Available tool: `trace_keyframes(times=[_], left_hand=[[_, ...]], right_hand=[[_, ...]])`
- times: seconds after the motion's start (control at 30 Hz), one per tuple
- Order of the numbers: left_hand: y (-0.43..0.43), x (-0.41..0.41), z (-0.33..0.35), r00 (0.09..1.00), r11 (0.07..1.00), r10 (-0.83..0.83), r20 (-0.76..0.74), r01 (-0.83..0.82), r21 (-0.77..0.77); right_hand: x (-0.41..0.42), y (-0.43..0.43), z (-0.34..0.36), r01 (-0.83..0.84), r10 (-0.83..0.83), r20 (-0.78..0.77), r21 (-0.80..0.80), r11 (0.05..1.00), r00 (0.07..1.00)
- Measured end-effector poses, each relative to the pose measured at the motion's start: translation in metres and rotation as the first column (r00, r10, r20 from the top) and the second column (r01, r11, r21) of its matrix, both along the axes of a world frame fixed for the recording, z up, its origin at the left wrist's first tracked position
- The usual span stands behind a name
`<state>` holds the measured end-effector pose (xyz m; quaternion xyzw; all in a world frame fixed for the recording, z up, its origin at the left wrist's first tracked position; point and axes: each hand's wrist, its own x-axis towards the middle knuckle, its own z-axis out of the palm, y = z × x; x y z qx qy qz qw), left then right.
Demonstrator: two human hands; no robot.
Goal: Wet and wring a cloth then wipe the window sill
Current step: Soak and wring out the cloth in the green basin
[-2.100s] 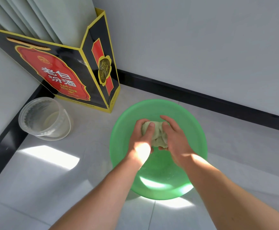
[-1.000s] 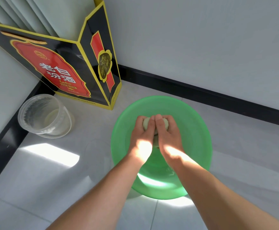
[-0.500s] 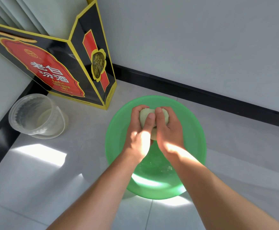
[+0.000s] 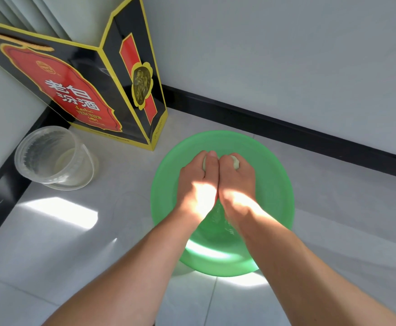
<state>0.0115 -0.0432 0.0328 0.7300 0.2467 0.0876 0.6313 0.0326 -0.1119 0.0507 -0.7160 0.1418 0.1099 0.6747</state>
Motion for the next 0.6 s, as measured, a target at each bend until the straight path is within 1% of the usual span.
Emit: trace_keyframes(times=[0.13, 0.17, 0.23, 0.3, 0.37, 0.43, 0.47, 0.53, 0.6], left_hand=[[-0.003, -0.011, -0.001, 0.988, 1.0, -0.011, -0.155, 0.012, 0.006], [-0.002, -0.011, 0.002, 0.982, 1.0, -0.017, -0.188, 0.015, -0.015], [0.004, -0.008, 0.011, 0.971, 0.993, -0.033, -0.238, 0.004, -0.121], [0.012, -0.006, 0.025, 0.959, 0.978, -0.061, -0.277, 0.001, -0.21], [0.021, -0.009, 0.041, 0.95, 0.958, -0.08, -0.303, -0.01, -0.285], [0.027, -0.014, 0.065, 0.95, 0.93, -0.096, -0.296, -0.02, -0.366], [0.029, -0.018, 0.075, 0.95, 0.918, -0.113, -0.29, -0.012, -0.397], [0.033, -0.025, 0.108, 0.943, 0.903, -0.168, -0.288, 0.03, -0.428], [0.036, -0.032, 0.141, 0.934, 0.88, -0.23, -0.272, 0.08, -0.468]], right_hand=[[-0.01, -0.004, -0.008, -0.063, 0.055, -0.075, -0.103, 0.993, 0.996], [-0.011, -0.007, -0.007, -0.088, 0.077, -0.092, -0.129, 0.988, 0.993], [-0.009, -0.019, 0.005, -0.142, 0.121, -0.126, -0.171, 0.975, 0.985], [-0.003, -0.034, 0.021, -0.242, 0.219, -0.147, -0.169, 0.955, 0.965], [0.002, -0.046, 0.041, -0.369, 0.339, -0.197, -0.139, 0.919, 0.92], [0.006, -0.051, 0.065, -0.466, 0.424, -0.262, -0.128, 0.875, 0.867], [0.008, -0.052, 0.075, -0.506, 0.451, -0.29, -0.153, 0.849, 0.844], [0.011, -0.051, 0.106, -0.575, 0.483, -0.345, -0.251, 0.779, 0.805], [0.01, -0.047, 0.135, -0.602, 0.513, -0.322, -0.332, 0.726, 0.796]])
